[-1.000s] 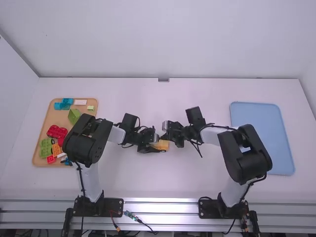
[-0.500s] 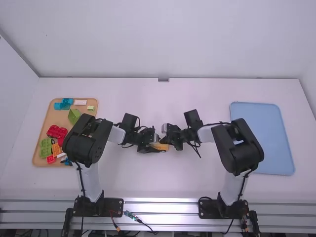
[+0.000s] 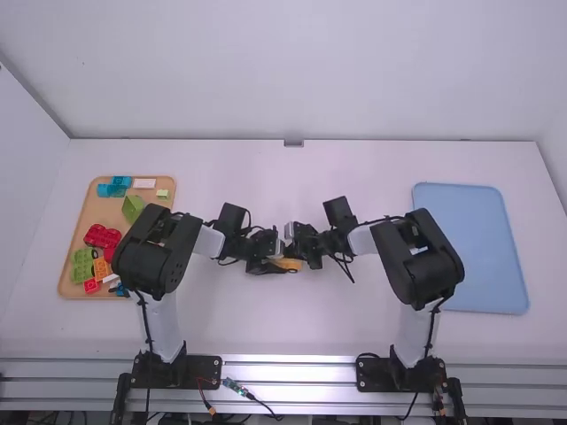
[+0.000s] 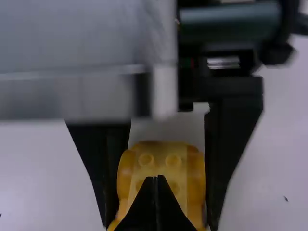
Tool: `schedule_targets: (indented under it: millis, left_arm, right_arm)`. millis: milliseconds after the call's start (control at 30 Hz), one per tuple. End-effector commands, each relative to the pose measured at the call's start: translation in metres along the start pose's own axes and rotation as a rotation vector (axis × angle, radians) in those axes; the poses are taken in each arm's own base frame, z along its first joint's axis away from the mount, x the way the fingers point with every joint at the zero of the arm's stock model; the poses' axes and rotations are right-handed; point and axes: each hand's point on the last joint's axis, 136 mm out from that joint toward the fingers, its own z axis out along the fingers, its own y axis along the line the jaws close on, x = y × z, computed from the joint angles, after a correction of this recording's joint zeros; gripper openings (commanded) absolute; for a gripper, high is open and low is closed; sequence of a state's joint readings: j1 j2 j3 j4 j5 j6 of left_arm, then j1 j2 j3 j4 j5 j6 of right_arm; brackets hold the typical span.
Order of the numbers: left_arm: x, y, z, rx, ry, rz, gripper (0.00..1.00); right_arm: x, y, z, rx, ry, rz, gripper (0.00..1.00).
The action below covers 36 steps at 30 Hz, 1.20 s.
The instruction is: Assemble lego blocks to make yellow taxi
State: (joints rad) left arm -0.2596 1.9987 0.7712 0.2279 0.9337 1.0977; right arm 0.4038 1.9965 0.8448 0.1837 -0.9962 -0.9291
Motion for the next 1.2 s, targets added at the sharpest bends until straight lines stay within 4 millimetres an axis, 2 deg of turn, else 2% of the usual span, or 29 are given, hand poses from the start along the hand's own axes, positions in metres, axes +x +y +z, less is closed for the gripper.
schedule_targets:
  millis: [0,100,200,267,333,367,433,467,533,600,633,733,800,867,900,1033,1167]
  left_arm:
    - [0.011,-0.008,0.004,0.012,0.04,-0.032,0.43]
    - [0.011,-0.008,0.004,0.011,0.04,-0.032,0.43]
    - [0.011,-0.008,0.004,0.012,0.04,-0.032,0.43]
    - [0.011,-0.008,0.004,0.012,0.04,-0.033,0.43]
    - [0.01,-0.006,0.004,0.007,0.037,-0.031,0.45]
    - [0.01,-0.006,0.004,0.005,0.036,-0.034,0.45]
    - [0.007,0.0,0.005,-0.017,0.025,-0.071,0.47]
    - [0.005,0.004,0.004,-0.029,0.018,-0.084,0.48]
    - [0.004,0.007,0.004,-0.038,0.015,-0.087,0.51]
    - [0.004,0.008,0.004,-0.043,0.013,-0.081,0.53]
    - [0.004,0.008,0.004,-0.043,0.013,-0.081,0.53]
    - [0.005,0.008,0.004,-0.045,0.021,-0.084,0.71]
    - [0.008,0.008,0.004,-0.05,0.038,-0.089,0.74]
    - [0.014,0.008,0.004,-0.056,0.066,-0.102,0.96]
    - [0.014,0.007,0.004,-0.054,0.067,-0.105,0.99]
    - [0.011,0.008,0.003,-0.052,0.057,-0.104,0.99]
    - [0.0,0.013,-0.005,-0.049,0.079,-0.126,0.99]
  right_arm:
    - [0.018,-0.006,-0.006,0.072,0.101,0.034,0.0]
    - [-0.02,-0.024,-0.031,0.165,0.053,-0.03,0.0]
    - [-0.035,-0.035,-0.052,0.245,0.061,-0.045,0.0]
    - [-0.038,-0.041,-0.061,0.287,0.075,-0.028,0.0]
    - [-0.036,-0.05,-0.082,0.375,0.125,0.021,0.0]
    - [-0.036,-0.05,-0.083,0.38,0.13,0.027,0.0]
    - [-0.026,-0.052,-0.099,0.449,0.203,0.094,0.1]
    - [-0.018,-0.052,-0.109,0.492,0.253,0.159,0.25]
    - [-0.008,-0.052,-0.117,0.531,0.304,0.219,0.47]
    - [0.008,-0.052,-0.129,0.597,0.379,0.308,0.99]
    - [0.009,-0.052,-0.13,0.601,0.383,0.313,1.0]
    - [0.017,-0.048,-0.131,0.618,0.411,0.384,1.0]
    - [0.017,-0.046,-0.129,0.608,0.411,0.386,1.0]
    - [0.015,-0.045,-0.125,0.599,0.408,0.378,1.0]
    - [0.013,-0.045,-0.124,0.597,0.407,0.372,1.0]
    - [0.008,-0.044,-0.117,0.586,0.402,0.347,0.99]
    - [0.004,-0.045,-0.113,0.586,0.395,0.328,1.0]
